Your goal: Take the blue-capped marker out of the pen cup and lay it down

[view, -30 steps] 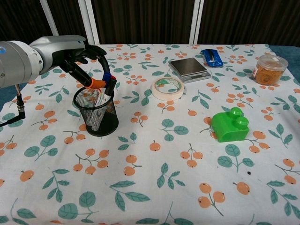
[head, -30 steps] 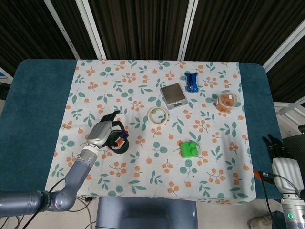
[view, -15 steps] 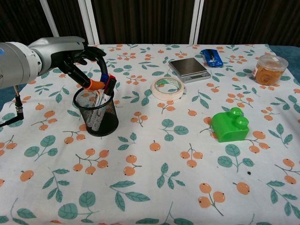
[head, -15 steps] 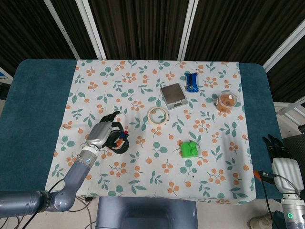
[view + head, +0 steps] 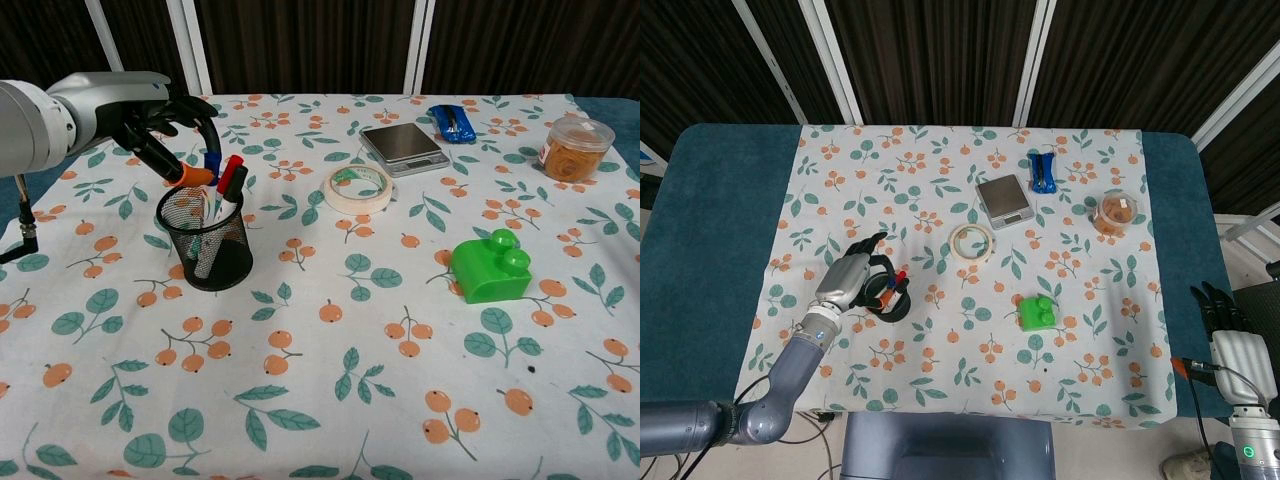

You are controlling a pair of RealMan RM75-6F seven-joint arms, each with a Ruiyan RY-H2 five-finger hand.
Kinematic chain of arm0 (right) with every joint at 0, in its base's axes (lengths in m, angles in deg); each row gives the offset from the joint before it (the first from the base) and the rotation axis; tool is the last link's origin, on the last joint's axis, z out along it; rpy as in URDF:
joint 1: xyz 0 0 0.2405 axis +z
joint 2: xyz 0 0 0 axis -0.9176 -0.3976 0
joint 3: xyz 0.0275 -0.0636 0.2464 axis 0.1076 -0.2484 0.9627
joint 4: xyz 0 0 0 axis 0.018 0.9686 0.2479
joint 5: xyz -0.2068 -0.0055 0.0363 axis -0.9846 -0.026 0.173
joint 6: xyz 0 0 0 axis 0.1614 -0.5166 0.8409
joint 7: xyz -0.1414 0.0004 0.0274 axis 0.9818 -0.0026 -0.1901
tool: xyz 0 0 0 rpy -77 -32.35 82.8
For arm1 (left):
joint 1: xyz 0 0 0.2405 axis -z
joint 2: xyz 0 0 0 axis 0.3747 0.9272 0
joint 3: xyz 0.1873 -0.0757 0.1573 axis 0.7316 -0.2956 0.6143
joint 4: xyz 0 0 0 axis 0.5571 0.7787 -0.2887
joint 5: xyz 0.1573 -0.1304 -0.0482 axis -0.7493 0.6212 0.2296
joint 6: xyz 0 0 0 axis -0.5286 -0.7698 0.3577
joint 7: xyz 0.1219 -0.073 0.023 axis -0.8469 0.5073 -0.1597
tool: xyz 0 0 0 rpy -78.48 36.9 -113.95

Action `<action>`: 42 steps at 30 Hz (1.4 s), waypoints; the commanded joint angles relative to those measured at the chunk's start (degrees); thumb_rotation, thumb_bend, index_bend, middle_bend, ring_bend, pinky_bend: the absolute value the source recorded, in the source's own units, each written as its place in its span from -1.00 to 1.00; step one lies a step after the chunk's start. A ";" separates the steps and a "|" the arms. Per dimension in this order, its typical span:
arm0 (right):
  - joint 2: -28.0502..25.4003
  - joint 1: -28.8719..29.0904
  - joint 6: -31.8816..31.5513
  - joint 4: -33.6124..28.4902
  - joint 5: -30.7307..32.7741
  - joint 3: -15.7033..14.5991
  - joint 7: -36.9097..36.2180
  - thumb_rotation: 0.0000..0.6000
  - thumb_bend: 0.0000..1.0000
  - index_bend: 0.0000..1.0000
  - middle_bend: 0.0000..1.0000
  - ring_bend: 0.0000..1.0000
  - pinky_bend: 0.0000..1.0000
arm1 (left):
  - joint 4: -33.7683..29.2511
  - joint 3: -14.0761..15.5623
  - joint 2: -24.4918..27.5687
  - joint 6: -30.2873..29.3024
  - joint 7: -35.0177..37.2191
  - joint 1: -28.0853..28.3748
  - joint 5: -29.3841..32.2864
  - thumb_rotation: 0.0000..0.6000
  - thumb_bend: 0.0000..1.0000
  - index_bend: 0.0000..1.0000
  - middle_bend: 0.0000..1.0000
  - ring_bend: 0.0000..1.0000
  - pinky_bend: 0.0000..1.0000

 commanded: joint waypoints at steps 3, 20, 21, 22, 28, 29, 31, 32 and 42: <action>0.01 0.01 0.07 0.04 -0.01 -0.04 0.00 1.00 -0.75 -0.85 -1.00 -0.90 -0.66 | -3.46 -0.89 3.49 1.55 2.05 -0.78 0.43 1.00 -0.20 0.11 -0.95 -1.00 -1.00; 0.07 -0.06 0.00 -0.04 0.02 -0.09 0.37 1.00 -0.75 -0.85 -1.00 -0.90 -0.66 | -11.99 -3.56 21.21 4.18 20.73 -11.92 -14.22 1.00 -0.20 0.11 -0.94 -1.00 -1.00; 0.07 -0.07 -0.02 -0.05 0.03 -0.08 0.42 1.00 -0.75 -0.85 -1.00 -0.90 -0.66 | -12.13 -3.65 22.34 4.62 22.41 -12.74 -15.43 1.00 -0.20 0.11 -0.94 -1.00 -1.00; 0.08 -0.08 0.00 -0.07 0.09 -0.07 0.46 1.00 -0.75 -0.85 -1.00 -0.90 -0.66 | -12.31 -3.79 23.86 4.97 24.95 -14.03 -17.12 1.00 -0.20 0.11 -0.94 -1.00 -1.00; 0.09 -0.14 -0.13 -0.10 0.12 -0.05 0.54 1.00 -0.75 -0.85 -1.00 -0.90 -0.66 | -10.01 -1.80 28.47 4.91 33.77 -19.93 -26.89 1.00 -0.20 0.11 -0.94 -1.00 -1.00; 0.09 -0.14 -0.12 -0.07 0.12 -0.04 0.54 1.00 -0.75 -0.85 -1.00 -0.90 -0.66 | -9.28 -1.29 28.69 4.93 34.72 -20.54 -28.04 1.00 -0.20 0.11 -0.94 -1.00 -1.00; 0.10 -0.11 -0.04 -0.07 0.13 -0.07 0.56 1.00 -0.75 -0.85 -1.00 -0.90 -0.66 | -7.49 0.00 28.83 5.48 37.13 -21.69 -30.16 1.00 -0.20 0.11 -0.94 -1.00 -1.00; 0.10 -0.10 -0.02 -0.07 0.10 -0.08 0.60 1.00 -0.75 -0.85 -1.00 -0.90 -0.66 | -6.72 0.58 28.74 5.95 38.29 -22.06 -30.94 1.00 -0.20 0.11 -0.94 -1.00 -1.00; 0.10 -0.14 -0.12 -0.08 0.10 -0.04 0.55 1.00 -0.75 -0.85 -1.00 -0.90 -0.66 | 2.00 5.11 24.70 14.97 47.75 -21.34 -34.86 1.00 -0.20 0.10 -0.94 -1.00 -1.00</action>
